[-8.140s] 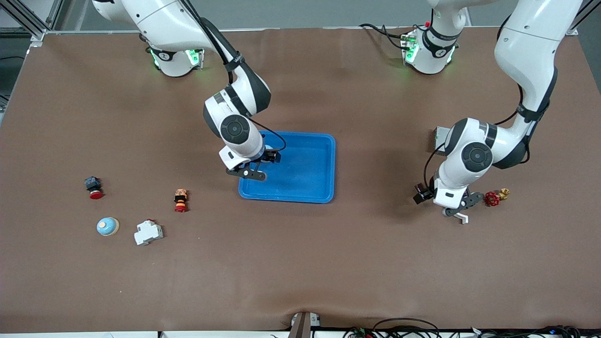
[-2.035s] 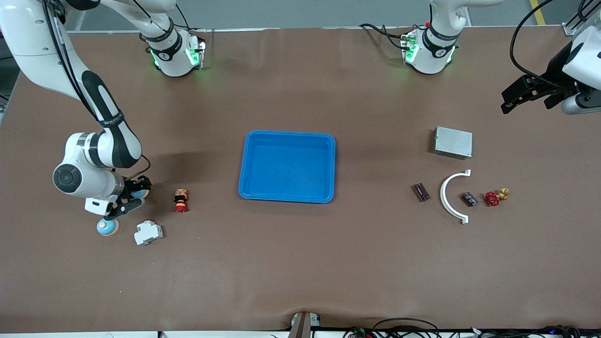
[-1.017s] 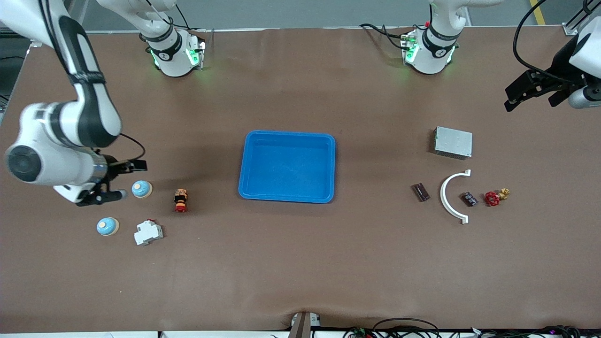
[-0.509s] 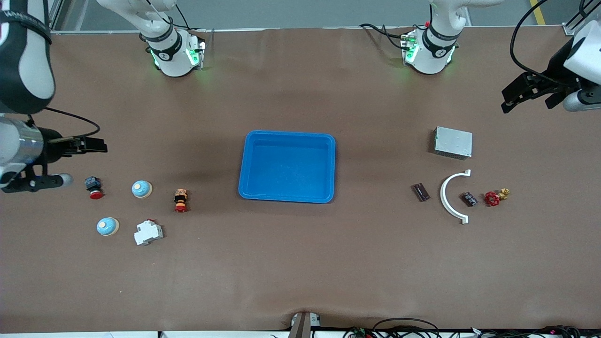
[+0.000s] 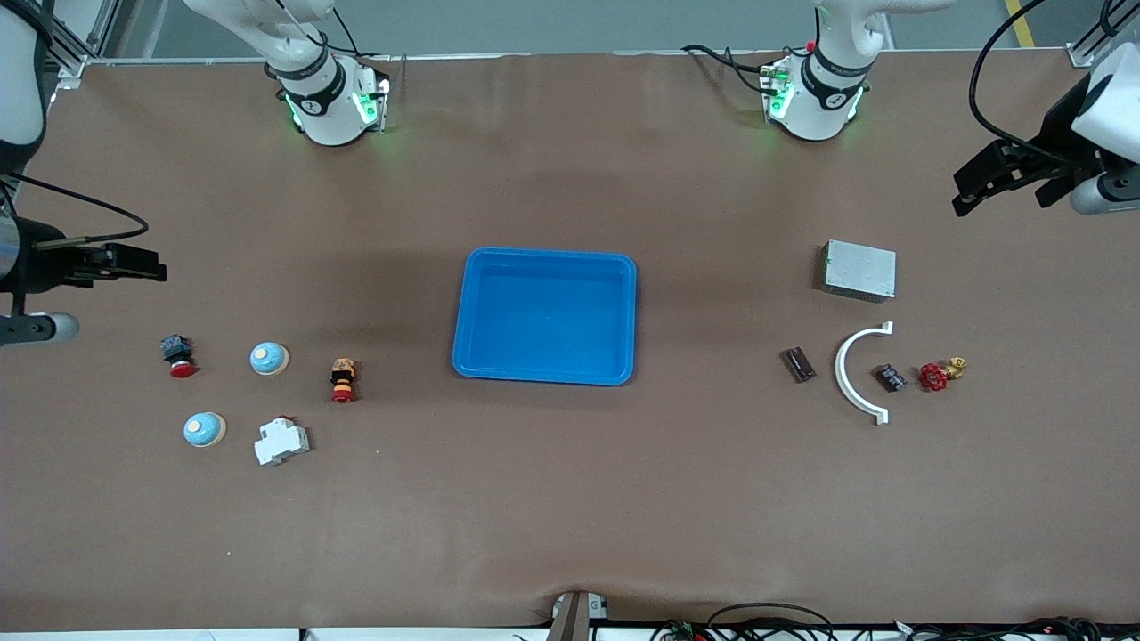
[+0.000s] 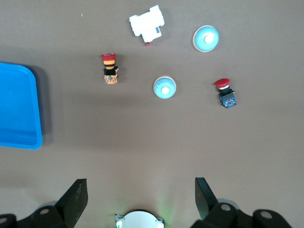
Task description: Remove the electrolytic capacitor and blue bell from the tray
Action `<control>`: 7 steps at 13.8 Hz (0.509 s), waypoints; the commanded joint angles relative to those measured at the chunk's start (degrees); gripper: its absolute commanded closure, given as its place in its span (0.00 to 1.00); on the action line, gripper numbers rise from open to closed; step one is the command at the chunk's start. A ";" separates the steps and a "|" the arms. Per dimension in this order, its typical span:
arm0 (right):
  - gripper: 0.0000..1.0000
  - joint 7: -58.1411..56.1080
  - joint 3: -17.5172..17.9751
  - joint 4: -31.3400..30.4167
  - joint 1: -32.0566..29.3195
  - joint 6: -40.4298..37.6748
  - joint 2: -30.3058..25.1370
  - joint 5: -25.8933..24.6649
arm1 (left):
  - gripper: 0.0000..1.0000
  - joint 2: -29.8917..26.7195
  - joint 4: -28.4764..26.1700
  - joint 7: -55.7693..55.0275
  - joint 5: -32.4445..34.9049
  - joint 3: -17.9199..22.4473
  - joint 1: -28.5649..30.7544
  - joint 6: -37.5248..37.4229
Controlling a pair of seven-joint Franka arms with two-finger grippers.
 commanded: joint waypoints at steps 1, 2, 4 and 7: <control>0.00 3.74 0.34 0.20 -0.53 -1.07 -4.23 -0.13 | 0.00 0.08 0.89 0.47 0.80 -0.09 0.37 -1.92; 0.00 3.75 0.43 0.12 -0.62 -1.25 -5.37 -0.30 | 0.00 0.08 0.89 0.56 0.81 -0.09 0.37 -1.92; 0.00 3.75 0.69 -0.23 -0.79 -1.16 -7.05 -0.31 | 0.00 0.08 1.15 0.56 0.72 0.00 0.46 -2.01; 0.00 3.83 0.61 -7.26 -0.44 1.82 -12.50 -0.31 | 0.00 0.08 1.24 0.47 0.72 0.09 0.46 -2.01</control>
